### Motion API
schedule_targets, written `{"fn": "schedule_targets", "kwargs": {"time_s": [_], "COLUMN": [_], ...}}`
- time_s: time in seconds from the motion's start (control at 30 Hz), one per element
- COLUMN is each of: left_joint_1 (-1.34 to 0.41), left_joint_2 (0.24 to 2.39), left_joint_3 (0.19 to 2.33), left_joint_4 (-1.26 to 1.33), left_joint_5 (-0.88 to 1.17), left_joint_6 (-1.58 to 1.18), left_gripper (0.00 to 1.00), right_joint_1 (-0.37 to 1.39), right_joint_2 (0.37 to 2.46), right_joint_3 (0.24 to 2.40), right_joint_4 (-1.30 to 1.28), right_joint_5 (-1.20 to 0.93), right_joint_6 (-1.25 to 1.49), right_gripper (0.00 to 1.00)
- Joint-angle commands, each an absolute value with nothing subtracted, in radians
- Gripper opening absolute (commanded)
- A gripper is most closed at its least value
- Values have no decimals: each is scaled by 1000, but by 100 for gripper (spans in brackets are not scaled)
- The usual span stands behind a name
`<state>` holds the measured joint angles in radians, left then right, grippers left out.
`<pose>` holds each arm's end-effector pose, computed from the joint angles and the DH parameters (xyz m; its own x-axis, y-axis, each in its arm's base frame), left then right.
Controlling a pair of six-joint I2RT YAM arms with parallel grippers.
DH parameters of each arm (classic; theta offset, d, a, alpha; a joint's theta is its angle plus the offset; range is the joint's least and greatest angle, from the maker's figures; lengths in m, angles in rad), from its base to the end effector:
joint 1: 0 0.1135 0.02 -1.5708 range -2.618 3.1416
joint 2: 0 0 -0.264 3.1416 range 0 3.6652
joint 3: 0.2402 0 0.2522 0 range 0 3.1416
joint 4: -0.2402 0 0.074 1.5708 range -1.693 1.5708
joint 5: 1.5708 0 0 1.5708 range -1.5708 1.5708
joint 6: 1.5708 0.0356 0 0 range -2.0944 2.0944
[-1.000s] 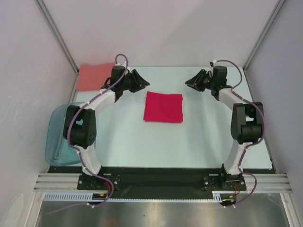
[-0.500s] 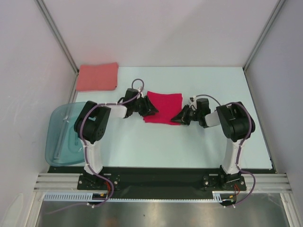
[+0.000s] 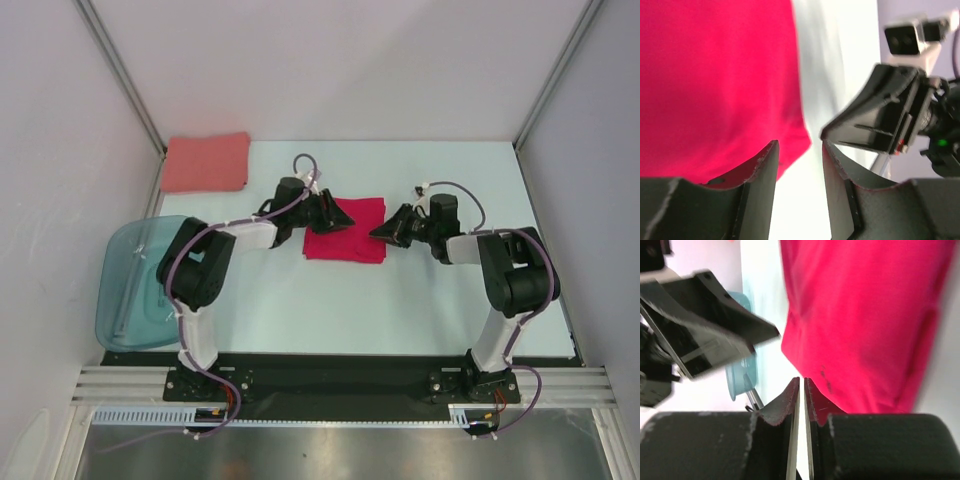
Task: Fold and stack the t-shirts
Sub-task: Fold the tshirt
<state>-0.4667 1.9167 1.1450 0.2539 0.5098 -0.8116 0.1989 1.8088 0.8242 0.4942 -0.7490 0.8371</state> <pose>0.3657 -0.2037 0.1820 -0.8638 -0.2737 -0.4229 0.2104 0.5668 -0.7966 0.3442 0.0941 0.1521 -0.8539 0.3828 -0.3525 -0.1483 0.4704 0.8699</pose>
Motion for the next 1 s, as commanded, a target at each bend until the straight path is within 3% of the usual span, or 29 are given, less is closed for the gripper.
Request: {"fn": "schedule_targets", "kwargs": {"time_s": [0.0,0.23,0.5,0.87,0.97], "left_joint_1": [-518,-496,-465,-295,-256], "left_joint_2": [2046,2163,2014,2293,2355], "left_joint_3": [1146,1072,1215,1362,1459], "left_joint_4": [434,485,286,386,289], "left_joint_5": [590,583,558,571,577], "left_joint_6": [-909,-919,-809,-914,-884], "left_gripper": [45,42,47,45,46], "right_joint_1": [154,143,178,153,117], "right_joint_2": [1848,1923,2101,2350,2384], "right_joint_3": [802,1029,1238,1385,1430], "right_joint_4": [592,516,522,574,545], "right_joint_5": [-762,-746,-726,-696,-701], "right_joint_6": [874,905,975,1022,1008], "right_gripper": [13,13,13,13,19]}}
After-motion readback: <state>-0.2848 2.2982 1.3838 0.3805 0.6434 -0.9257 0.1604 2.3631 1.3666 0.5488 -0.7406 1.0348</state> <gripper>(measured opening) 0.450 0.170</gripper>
